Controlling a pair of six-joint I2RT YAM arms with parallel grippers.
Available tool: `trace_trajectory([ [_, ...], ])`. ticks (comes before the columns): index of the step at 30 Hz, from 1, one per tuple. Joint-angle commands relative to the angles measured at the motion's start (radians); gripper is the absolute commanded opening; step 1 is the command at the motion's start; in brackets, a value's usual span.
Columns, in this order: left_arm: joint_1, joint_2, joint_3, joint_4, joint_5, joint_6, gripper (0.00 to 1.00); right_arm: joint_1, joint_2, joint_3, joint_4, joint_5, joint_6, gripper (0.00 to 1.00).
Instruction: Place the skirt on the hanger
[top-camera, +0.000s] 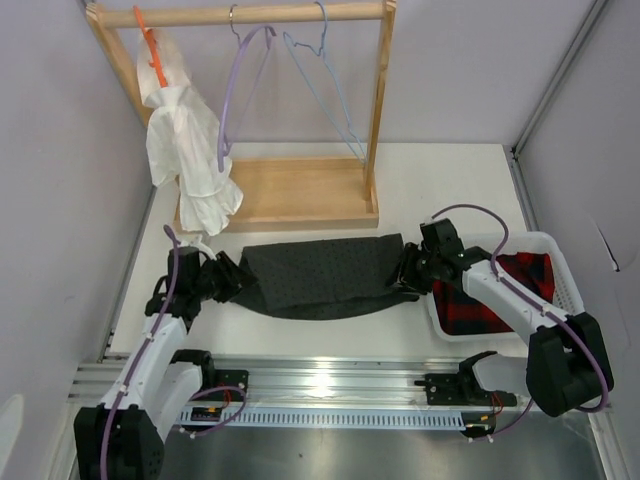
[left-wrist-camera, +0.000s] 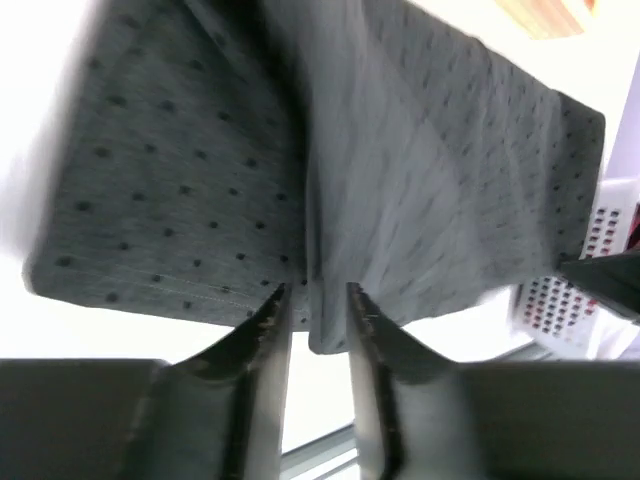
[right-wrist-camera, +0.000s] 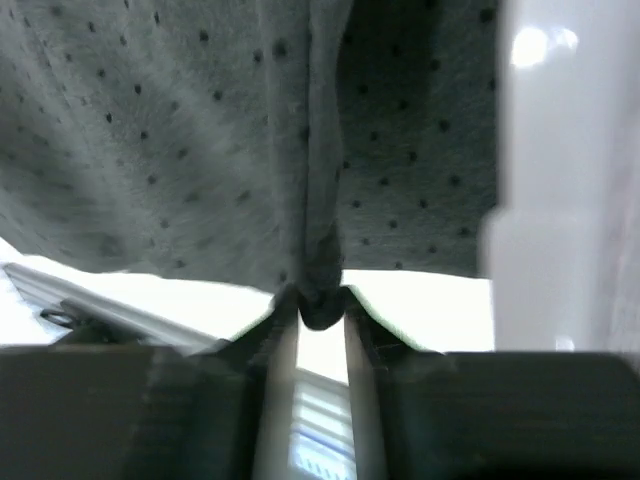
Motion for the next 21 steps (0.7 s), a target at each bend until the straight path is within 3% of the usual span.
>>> trace_trajectory([
  [1, 0.023, -0.068, 0.027, 0.008, -0.002, -0.013, 0.45, 0.023, -0.027, 0.016, 0.011, 0.110, -0.007, 0.48],
  [4, 0.023, -0.128, 0.082, -0.041, 0.023, 0.033, 0.54, 0.028, -0.053, 0.063, -0.023, 0.127, -0.013, 0.66],
  [7, 0.023, -0.152, 0.150, -0.076, 0.070, 0.085, 0.55, 0.032, -0.056, 0.126, -0.058, 0.121, -0.022, 0.73],
  [15, -0.019, -0.159, 0.358, -0.044, 0.164, 0.154, 0.53, 0.075, -0.086, 0.272, -0.089, 0.138, -0.025, 0.72],
  [19, -0.144, -0.117, 0.507, -0.058, 0.022, 0.163, 0.52, 0.082, -0.113, 0.347, -0.062, 0.187, -0.046, 0.71],
  [21, -0.261, -0.122, 0.588, -0.056, -0.116, 0.167, 0.52, 0.082, -0.119, 0.387, -0.055, 0.198, -0.065, 0.71],
])
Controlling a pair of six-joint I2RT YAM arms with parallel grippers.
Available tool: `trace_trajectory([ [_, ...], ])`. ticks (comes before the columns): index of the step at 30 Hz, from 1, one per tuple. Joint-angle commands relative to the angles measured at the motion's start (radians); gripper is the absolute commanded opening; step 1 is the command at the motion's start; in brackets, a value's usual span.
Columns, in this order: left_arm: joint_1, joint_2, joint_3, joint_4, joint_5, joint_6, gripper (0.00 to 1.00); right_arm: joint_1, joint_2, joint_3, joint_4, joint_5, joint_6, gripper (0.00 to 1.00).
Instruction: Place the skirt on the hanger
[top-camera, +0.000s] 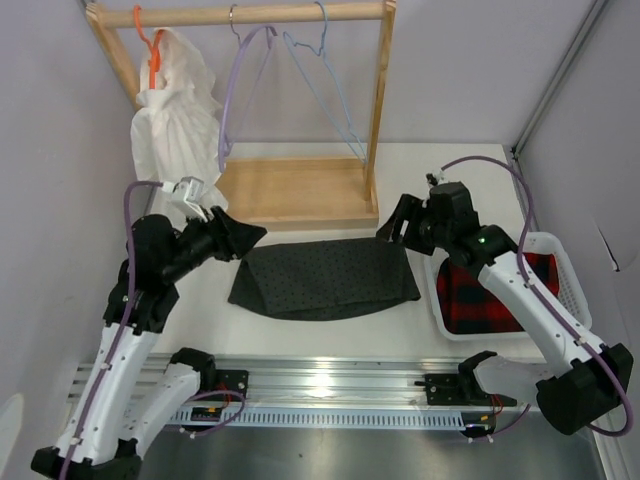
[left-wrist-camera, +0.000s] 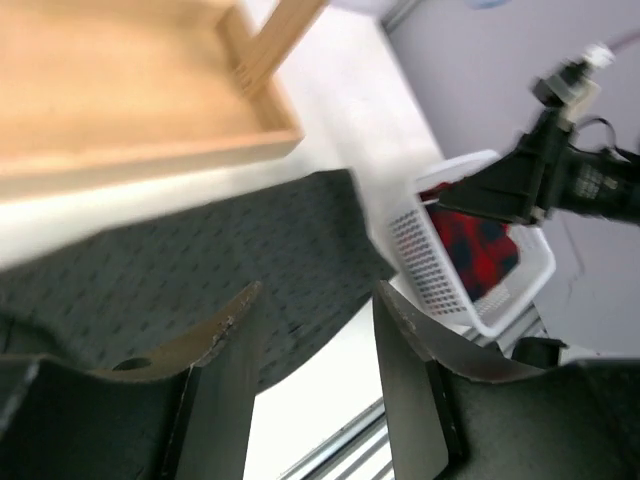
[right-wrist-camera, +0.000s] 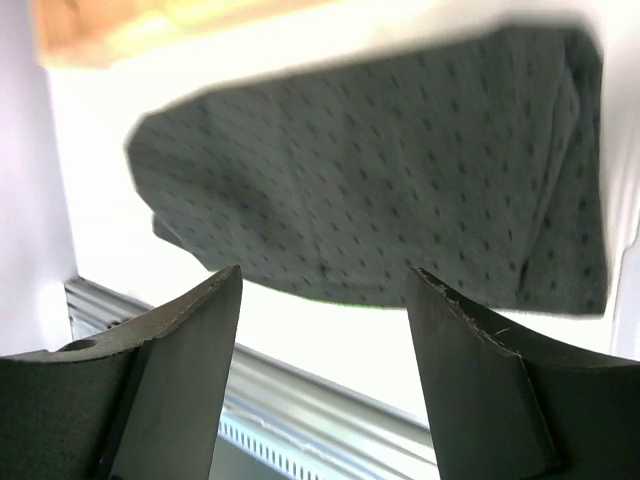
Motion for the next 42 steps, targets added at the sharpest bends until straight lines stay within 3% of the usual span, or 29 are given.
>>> trace_trajectory([
  [1, -0.134, -0.014, 0.129, 0.027, -0.192, 0.032, 0.52, 0.003, -0.032, 0.086, 0.019, 0.056, -0.044, 0.71],
  [5, -0.290, -0.023, 0.233, 0.094, -0.364, 0.009, 0.52, 0.003, -0.043, 0.116, 0.005, 0.063, -0.058, 0.70],
  [8, -0.379, 0.060, 0.322, 0.164, -0.508, 0.034, 0.52, 0.001, -0.051, 0.118, 0.006, 0.070, -0.065, 0.70],
  [13, -0.545, 0.392, 0.578, 0.246, -0.771, 0.184, 0.54, -0.007, -0.058, 0.132, -0.018, 0.085, -0.081, 0.70],
  [14, -0.568, 0.453, 0.743, 0.235, -0.809, 0.207, 0.54, -0.010, -0.061, 0.132, -0.021, 0.087, -0.081, 0.70],
  [18, -0.596, 0.774, 1.113, 0.139, -1.006, 0.255, 0.54, -0.017, -0.066, 0.126, -0.026, 0.087, -0.082, 0.70],
  [20, -0.596, 0.970, 1.386, 0.084, -1.107, 0.253, 0.55, -0.020, -0.071, 0.124, -0.026, 0.085, -0.085, 0.70],
  [23, -0.596, 1.172, 1.638, 0.037, -1.195, 0.302, 0.59, -0.027, -0.072, 0.132, -0.034, 0.080, -0.090, 0.70],
  [25, -0.596, 1.216, 1.671, 0.072, -1.241, 0.334, 0.62, -0.030, -0.075, 0.135, -0.038, 0.074, -0.093, 0.70],
  [29, -0.591, 1.226, 1.568, 0.192, -1.292, 0.390, 0.63, -0.034, -0.075, 0.136, -0.043, 0.062, -0.099, 0.70],
  [42, -0.542, 1.322, 1.553, 0.189, -1.240, 0.382, 0.64, -0.048, -0.092, 0.116, -0.035, 0.053, -0.104, 0.69],
])
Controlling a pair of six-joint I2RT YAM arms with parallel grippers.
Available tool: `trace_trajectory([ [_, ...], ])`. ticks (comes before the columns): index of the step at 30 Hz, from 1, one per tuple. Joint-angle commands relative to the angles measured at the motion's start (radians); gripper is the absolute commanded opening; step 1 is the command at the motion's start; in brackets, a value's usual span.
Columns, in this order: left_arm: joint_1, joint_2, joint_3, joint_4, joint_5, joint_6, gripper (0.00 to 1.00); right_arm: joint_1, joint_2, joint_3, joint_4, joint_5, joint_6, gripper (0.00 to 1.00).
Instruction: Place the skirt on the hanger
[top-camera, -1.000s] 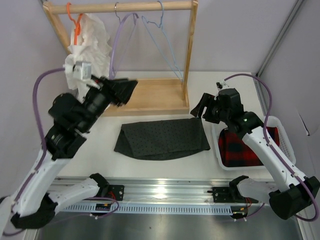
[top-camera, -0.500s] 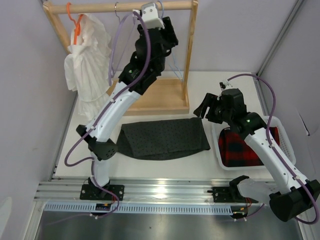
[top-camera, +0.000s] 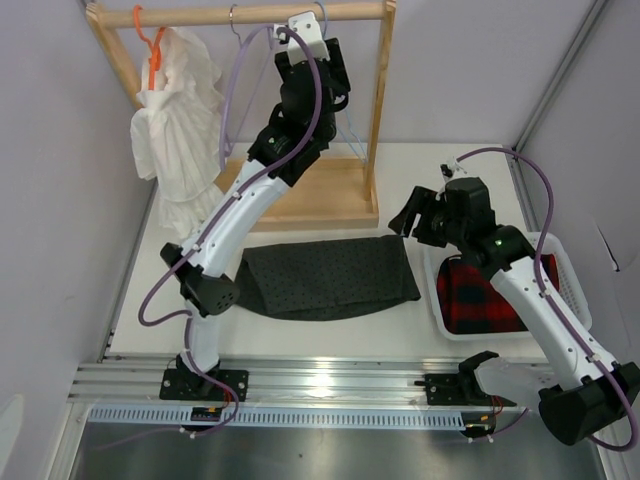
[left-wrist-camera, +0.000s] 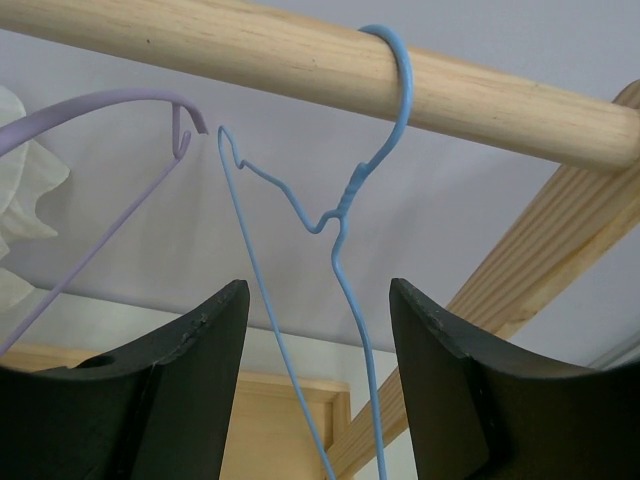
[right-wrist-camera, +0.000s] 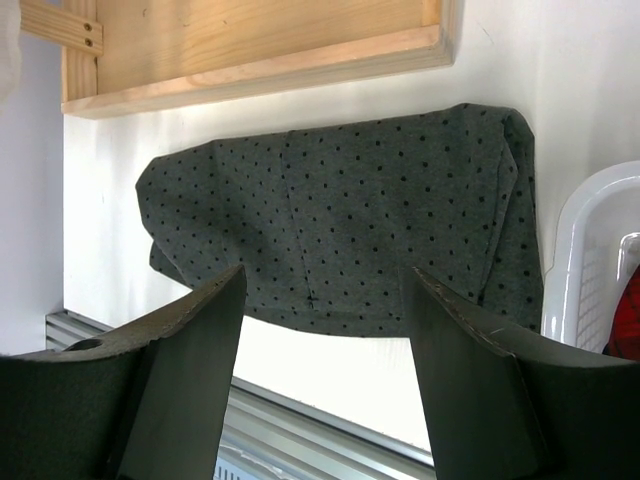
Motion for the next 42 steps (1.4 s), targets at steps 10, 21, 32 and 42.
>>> trace_trajectory([
  [10, 0.049, 0.099, 0.046, 0.053, 0.055, -0.022, 0.64, -0.025, -0.031, 0.023, 0.006, -0.023, -0.024, 0.68],
  [21, 0.073, 0.059, 0.003, 0.018, 0.056, -0.011, 0.38, -0.046, -0.037, -0.003, 0.018, -0.034, -0.030, 0.68],
  [32, 0.095, 0.005, -0.021, 0.009, 0.080, 0.058, 0.20, -0.052, -0.035, -0.012, 0.026, -0.041, -0.033, 0.68],
  [42, 0.133, -0.018, -0.031, 0.029, 0.182, 0.073, 0.00, -0.057, -0.037, -0.011, 0.023, -0.044, -0.039, 0.68],
])
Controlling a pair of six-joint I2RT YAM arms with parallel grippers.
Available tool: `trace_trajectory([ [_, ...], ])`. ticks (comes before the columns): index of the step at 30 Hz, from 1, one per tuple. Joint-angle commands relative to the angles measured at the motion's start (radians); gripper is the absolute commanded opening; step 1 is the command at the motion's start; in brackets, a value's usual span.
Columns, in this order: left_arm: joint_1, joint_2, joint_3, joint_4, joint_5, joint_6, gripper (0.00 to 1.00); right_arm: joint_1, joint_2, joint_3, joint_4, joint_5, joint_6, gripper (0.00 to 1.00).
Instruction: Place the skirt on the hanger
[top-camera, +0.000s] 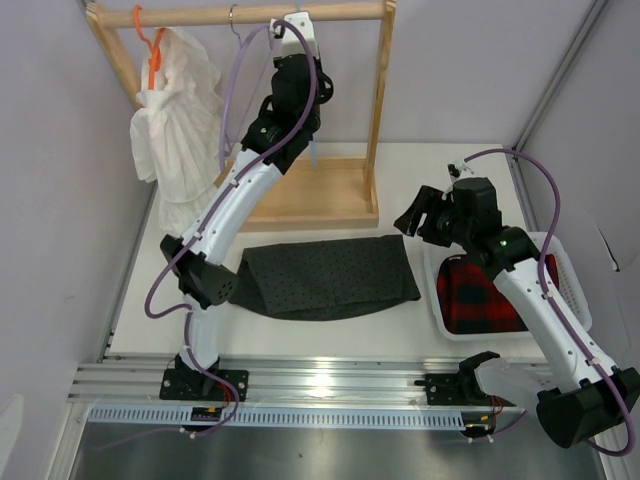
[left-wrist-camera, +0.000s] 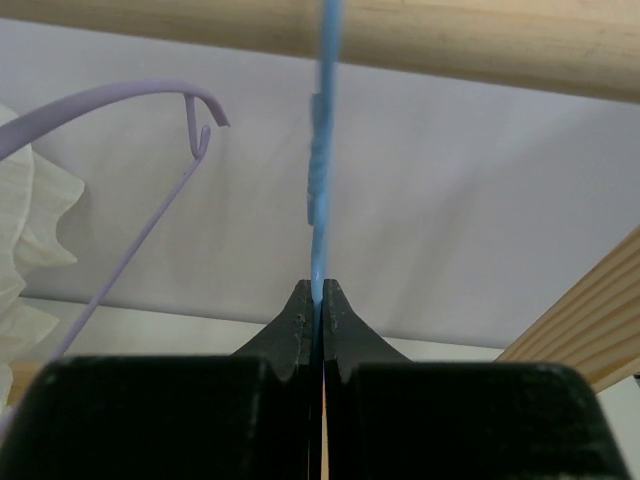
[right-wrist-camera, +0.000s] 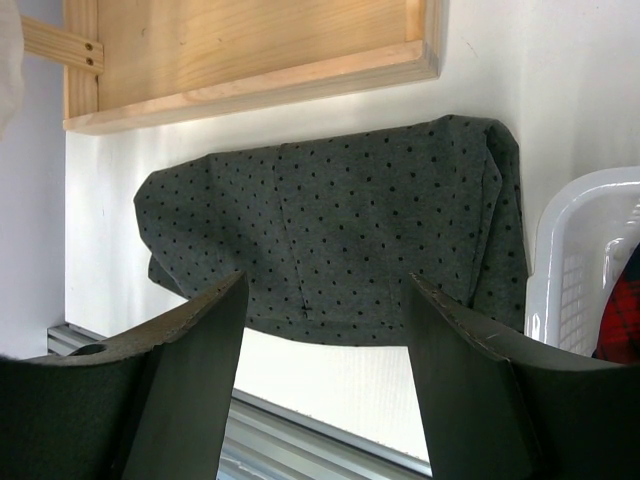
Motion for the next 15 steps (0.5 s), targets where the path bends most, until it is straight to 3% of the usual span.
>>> trace_trajectory([
  [1, 0.023, -0.061, -0.003, 0.042, 0.067, 0.024, 0.00, -0.007, -0.022, 0.001, 0.020, -0.011, -0.026, 0.68],
  [15, 0.063, -0.133, -0.067, 0.170, 0.285, 0.072, 0.00, -0.016, -0.016, -0.009, 0.037, -0.018, -0.033, 0.68],
])
